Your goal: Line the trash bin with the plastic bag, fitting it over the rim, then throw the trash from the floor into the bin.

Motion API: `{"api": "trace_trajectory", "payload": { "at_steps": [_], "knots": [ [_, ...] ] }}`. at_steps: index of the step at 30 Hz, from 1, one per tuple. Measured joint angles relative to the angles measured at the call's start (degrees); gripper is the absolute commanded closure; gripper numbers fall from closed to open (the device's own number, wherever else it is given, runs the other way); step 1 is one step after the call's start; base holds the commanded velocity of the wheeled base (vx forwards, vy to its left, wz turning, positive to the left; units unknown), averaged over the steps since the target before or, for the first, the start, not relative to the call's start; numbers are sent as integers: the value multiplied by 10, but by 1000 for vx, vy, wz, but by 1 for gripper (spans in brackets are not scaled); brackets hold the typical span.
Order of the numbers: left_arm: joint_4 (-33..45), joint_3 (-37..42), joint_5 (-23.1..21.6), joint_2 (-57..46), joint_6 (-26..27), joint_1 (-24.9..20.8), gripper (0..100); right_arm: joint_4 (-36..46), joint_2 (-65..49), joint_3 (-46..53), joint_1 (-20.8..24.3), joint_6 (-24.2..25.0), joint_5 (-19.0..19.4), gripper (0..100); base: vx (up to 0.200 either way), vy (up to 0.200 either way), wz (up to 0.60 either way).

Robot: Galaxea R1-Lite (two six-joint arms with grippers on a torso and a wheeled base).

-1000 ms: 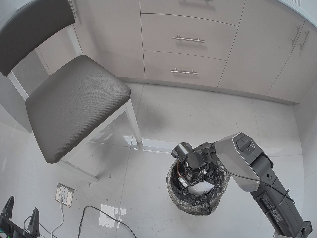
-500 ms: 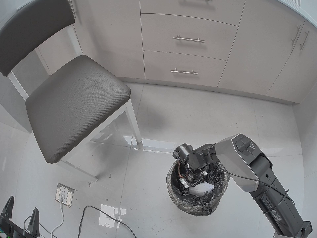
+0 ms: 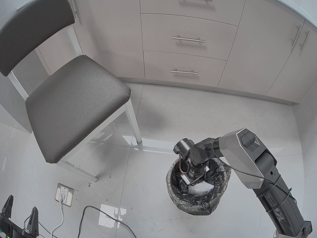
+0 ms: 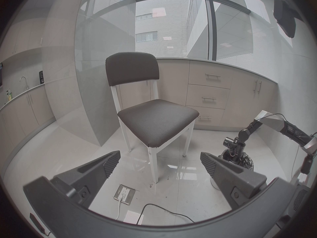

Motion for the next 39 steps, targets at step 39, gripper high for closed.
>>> {"api": "trace_trajectory", "payload": {
  "at_steps": [39],
  "knots": [
    [-3, 0, 0, 0, 0, 0, 0, 508, -403, 0, -168, 83, -10, 100, 0, 0, 0]
  ]
}}
